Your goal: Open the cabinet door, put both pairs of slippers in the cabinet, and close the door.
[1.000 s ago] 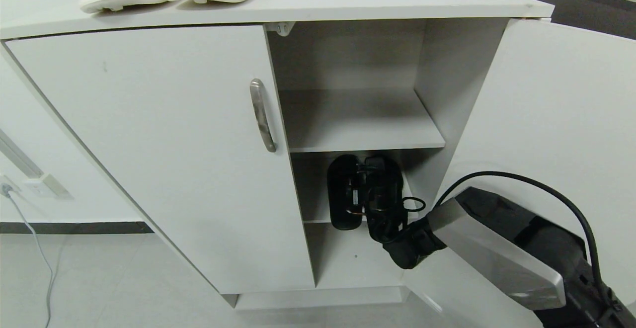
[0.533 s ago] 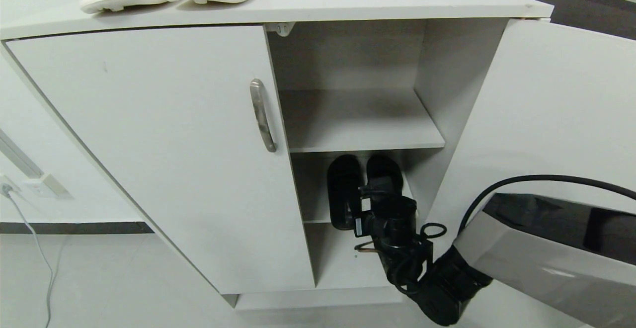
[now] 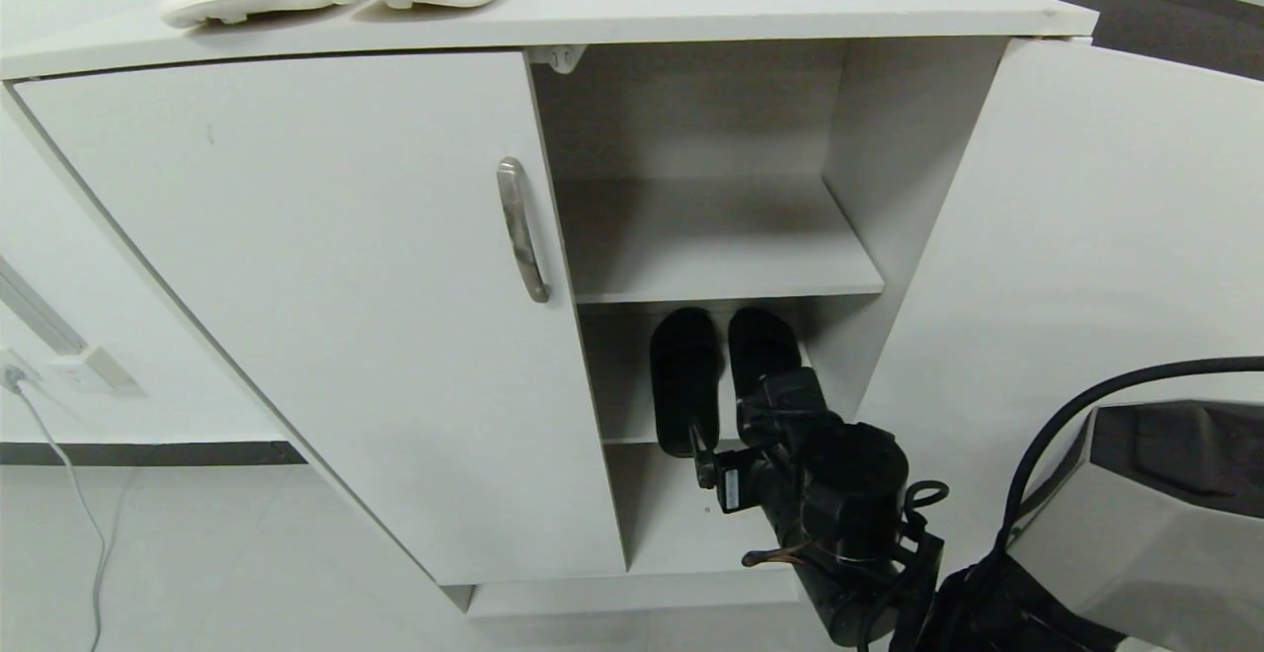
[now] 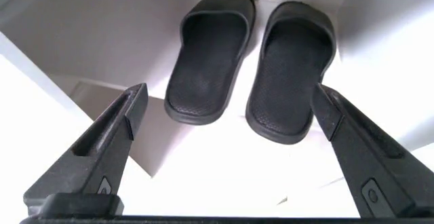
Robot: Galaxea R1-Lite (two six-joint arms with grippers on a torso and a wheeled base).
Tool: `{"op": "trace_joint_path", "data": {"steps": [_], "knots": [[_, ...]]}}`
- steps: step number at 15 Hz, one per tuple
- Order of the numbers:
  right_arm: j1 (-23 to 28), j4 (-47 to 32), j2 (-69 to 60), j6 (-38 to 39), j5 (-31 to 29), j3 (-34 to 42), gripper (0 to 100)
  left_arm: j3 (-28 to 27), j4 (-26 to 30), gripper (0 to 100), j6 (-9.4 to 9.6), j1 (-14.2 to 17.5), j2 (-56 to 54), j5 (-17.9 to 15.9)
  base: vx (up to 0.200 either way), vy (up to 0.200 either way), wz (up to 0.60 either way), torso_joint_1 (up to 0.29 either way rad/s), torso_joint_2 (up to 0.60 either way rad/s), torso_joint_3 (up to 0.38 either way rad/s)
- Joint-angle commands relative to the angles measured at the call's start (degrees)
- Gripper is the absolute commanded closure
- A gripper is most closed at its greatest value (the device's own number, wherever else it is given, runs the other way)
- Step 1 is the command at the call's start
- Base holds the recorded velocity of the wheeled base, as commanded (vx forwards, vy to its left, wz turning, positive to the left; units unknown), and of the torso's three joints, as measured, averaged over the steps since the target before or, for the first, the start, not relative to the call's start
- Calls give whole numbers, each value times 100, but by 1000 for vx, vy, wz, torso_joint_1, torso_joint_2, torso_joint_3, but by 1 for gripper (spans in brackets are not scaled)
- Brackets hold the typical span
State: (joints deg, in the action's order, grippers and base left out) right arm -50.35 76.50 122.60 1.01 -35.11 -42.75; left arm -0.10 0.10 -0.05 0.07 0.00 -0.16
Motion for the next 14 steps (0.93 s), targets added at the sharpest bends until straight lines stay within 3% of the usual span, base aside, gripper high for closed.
{"op": "trace_joint_path", "data": {"steps": [1, 3, 6, 8, 14], "knots": [[-19, -3, -26, -13, 4, 13, 0, 1, -1, 100, -4, 1, 9, -2, -200, 0, 0, 7, -2, -2], [-37, -3, -17, -13, -5, 4, 0, 1, -1, 100, -4, 1, 9, -2, -200, 0, 0, 12, 2, 2], [-72, -3, -34, -13, 4, 39, 0, 10, -1, 100, 58, 1, 0, 16, 0, 0, 0, 0, 0, 0], [-81, -3, -34, -13, 4, 48, 0, 1, -1, 100, -21, 1, 9, 33, 0, 0, 0, 0, 0, 0], [-116, -3, -43, -13, -5, 109, 0, 1, 8, 100, -13, 1, 9, -11, 0, 0, 0, 0, 0, 0]]}}
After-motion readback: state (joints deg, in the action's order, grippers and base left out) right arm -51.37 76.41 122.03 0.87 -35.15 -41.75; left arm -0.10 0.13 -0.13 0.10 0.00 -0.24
